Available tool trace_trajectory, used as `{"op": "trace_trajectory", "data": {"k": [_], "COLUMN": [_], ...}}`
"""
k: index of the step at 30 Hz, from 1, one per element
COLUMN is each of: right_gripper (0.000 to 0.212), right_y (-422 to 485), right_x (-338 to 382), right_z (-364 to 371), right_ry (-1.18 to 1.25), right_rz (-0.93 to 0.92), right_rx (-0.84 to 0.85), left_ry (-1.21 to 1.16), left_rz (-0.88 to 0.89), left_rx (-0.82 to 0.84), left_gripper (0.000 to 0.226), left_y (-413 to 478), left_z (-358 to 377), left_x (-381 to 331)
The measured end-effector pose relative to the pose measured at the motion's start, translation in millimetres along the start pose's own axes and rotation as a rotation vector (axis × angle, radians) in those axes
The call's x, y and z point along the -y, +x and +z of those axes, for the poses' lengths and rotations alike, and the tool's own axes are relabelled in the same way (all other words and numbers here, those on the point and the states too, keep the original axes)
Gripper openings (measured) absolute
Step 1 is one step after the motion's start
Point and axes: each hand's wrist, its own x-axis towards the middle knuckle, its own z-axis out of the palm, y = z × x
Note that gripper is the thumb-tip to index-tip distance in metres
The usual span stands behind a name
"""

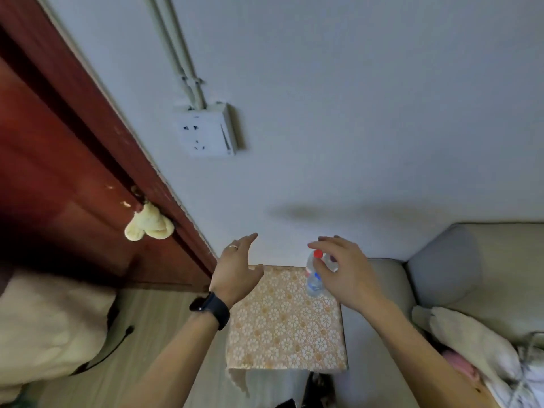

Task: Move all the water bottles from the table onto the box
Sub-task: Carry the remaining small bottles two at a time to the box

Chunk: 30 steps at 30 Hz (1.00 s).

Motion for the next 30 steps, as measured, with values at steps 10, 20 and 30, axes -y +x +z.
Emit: {"op": "trace_trajectory", "data": {"k": [10, 20, 30], "right_gripper": [0.033, 0.033, 0.032], "right_y": [7.9, -11.8, -276.1], "right_x": [180.2, 373.2, 478.2], "right_z": [28.8, 153.8, 263.9], "right_ry": [-0.040, 0.035, 0.262], "right_rz": [-0.447, -1.031, -1.687], "right_rx": [-0.008, 0.366, 0.988], "left_ry": [0.060, 0.112, 0.145], "left_rz": [-0.148, -0.729, -1.552], "left_rx": [-0.465, -0.877, -1.204], "left_gripper": [0.057, 0.057, 0.053], "left_y": [-108.1, -322.7, -636.0], "left_z": [-158.6, -226.2, -110.4], "left_x": [94.9, 201.2, 112.8]}}
